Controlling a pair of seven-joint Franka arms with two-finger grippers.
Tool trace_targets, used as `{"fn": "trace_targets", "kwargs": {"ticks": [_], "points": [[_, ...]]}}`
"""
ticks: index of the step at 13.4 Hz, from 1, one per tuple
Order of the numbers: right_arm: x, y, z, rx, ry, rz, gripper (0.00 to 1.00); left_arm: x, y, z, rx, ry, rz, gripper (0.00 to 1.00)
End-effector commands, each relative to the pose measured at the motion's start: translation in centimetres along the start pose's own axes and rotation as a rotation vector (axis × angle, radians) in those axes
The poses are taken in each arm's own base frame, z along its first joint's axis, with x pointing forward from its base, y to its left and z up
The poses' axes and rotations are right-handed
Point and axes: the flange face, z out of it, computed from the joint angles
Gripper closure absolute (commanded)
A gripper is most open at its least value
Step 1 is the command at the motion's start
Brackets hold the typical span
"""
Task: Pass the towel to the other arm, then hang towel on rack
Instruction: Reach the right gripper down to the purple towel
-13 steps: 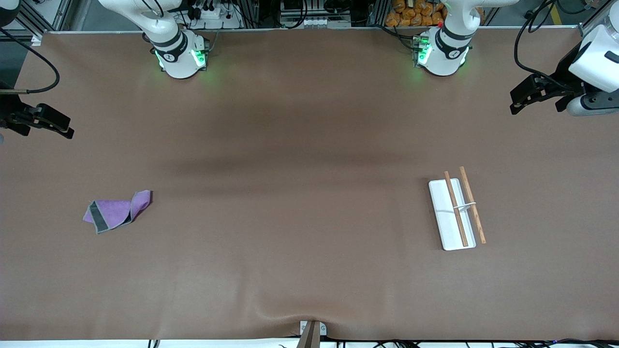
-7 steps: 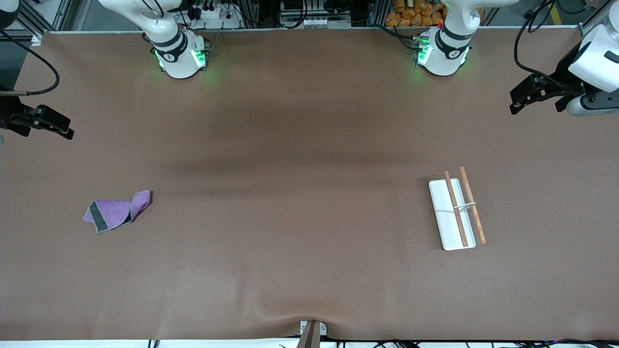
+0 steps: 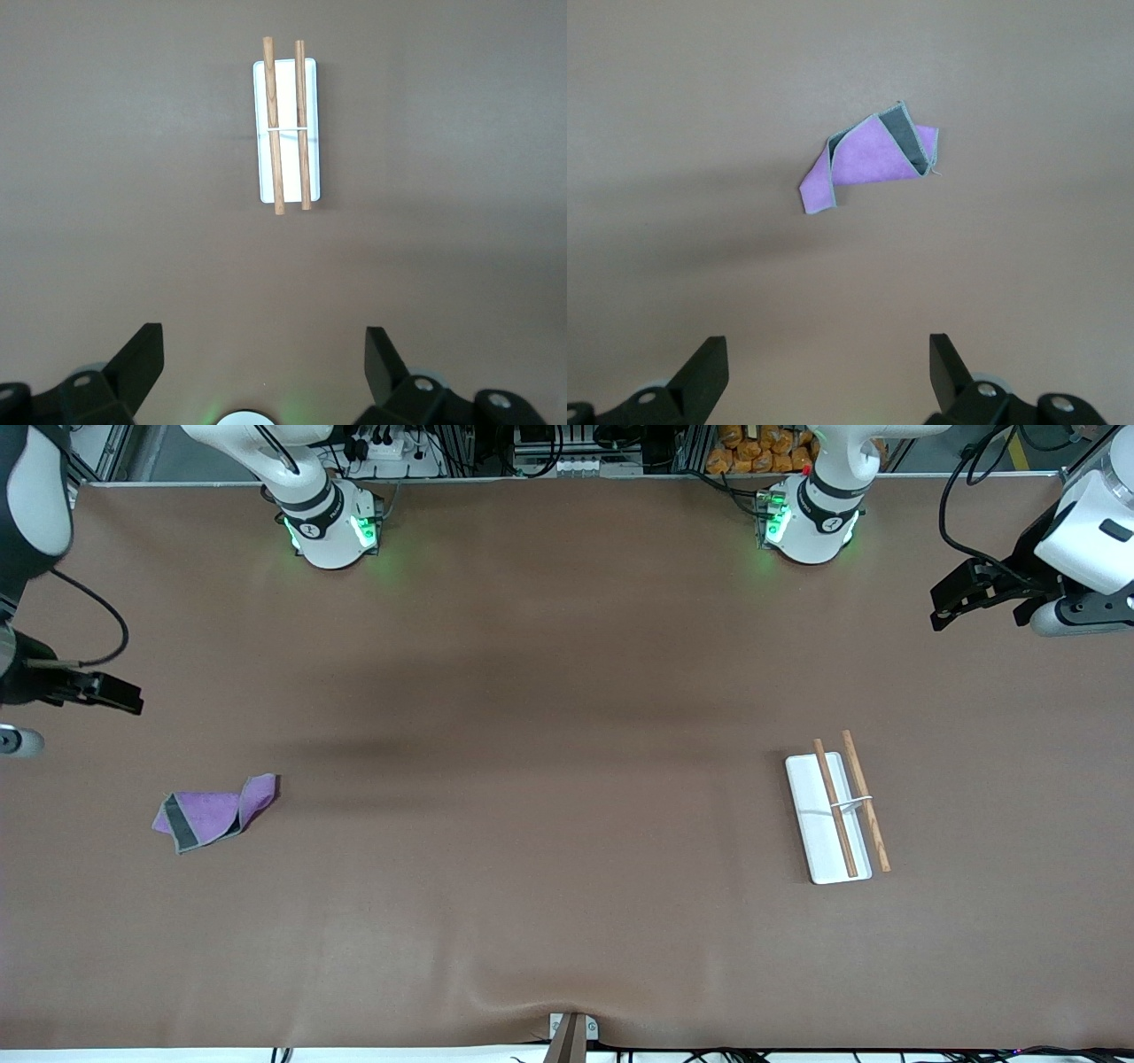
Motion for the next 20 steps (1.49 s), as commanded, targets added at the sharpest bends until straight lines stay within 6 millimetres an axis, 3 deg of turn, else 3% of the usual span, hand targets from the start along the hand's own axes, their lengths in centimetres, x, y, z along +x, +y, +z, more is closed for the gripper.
{"fn": "trace_targets", "kwargs": {"ticks": [1,3,5,7,10,14,17,20], "points": [[2.3,-0.1,2.3,-0.014,-0.011,-0.013,0.0,-0.8,0.0,-0.4,0.004,0.003,0.016,0.0],[4.0,-0.4,6.2,-0.007,-0.056,-0.014,0.0,-0.4,0.2,-0.2,0.003,0.009,0.018,0.0],[5.4,0.6,9.7,0.025,-0.097,0.012,0.0,0.4,0.4,0.5,-0.001,0.01,0.025,0.0],[6.0,2.7,13.9,0.134,-0.126,0.07,0.0,0.7,0.8,1.0,-0.001,0.009,0.033,0.0],[6.5,2.4,18.4,0.156,-0.12,0.058,0.0,2.3,1.1,2.8,-0.006,0.004,0.033,0.0],[7.6,2.4,23.5,0.177,-0.117,0.082,0.0,4.2,0.9,5.1,-0.011,-0.003,0.027,0.0],[8.1,2.4,26.1,0.234,-0.134,0.119,0.13,5.6,1.0,7.1,-0.013,-0.014,0.026,0.0],[8.5,1.9,28.2,0.247,-0.143,0.126,0.19,6.8,1.0,9.3,-0.014,-0.036,0.022,0.0]]}}
